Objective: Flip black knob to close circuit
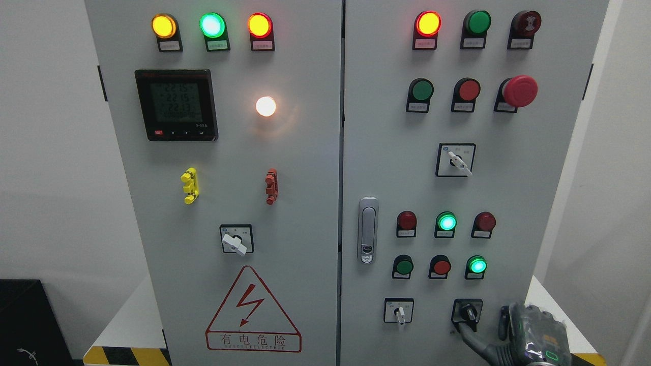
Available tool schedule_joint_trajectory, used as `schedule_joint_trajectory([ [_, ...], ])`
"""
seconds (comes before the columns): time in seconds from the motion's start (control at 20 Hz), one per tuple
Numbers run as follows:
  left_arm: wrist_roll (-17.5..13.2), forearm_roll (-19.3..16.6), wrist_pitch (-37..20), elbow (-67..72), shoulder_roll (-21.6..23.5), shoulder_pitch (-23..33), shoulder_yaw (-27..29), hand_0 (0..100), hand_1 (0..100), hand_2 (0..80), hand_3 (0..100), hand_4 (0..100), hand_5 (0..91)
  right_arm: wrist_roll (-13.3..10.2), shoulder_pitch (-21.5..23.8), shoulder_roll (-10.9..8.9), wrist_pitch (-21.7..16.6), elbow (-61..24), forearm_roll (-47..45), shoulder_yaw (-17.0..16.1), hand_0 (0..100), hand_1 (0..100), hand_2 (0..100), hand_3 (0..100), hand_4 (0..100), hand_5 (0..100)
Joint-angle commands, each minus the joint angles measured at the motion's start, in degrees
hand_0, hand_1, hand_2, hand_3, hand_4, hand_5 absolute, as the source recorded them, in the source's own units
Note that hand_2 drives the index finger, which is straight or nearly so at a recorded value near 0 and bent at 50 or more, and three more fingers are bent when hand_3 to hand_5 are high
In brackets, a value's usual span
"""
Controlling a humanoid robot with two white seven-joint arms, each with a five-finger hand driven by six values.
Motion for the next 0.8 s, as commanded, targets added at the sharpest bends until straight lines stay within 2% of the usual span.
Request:
schedule_joint_trajectory([
  [0.0, 0.0, -1.2, 0.0, 1.3, 0.0, 0.0, -1.1, 0, 0, 0.0, 0, 0, 0.0, -0.1, -0.2, -0.21, 0.1, 0.5, 0.0, -0.7, 0, 30, 75, 91, 73, 72],
  [0.75, 0.0, -1.2, 0.0, 1.2, 0.0, 0.0, -1.1, 0, 0, 0.0, 0, 0, 0.0, -0.1, 0.0, -0.38, 0.0, 0.3, -0.1, -1.3, 0, 31, 75, 91, 73, 72],
])
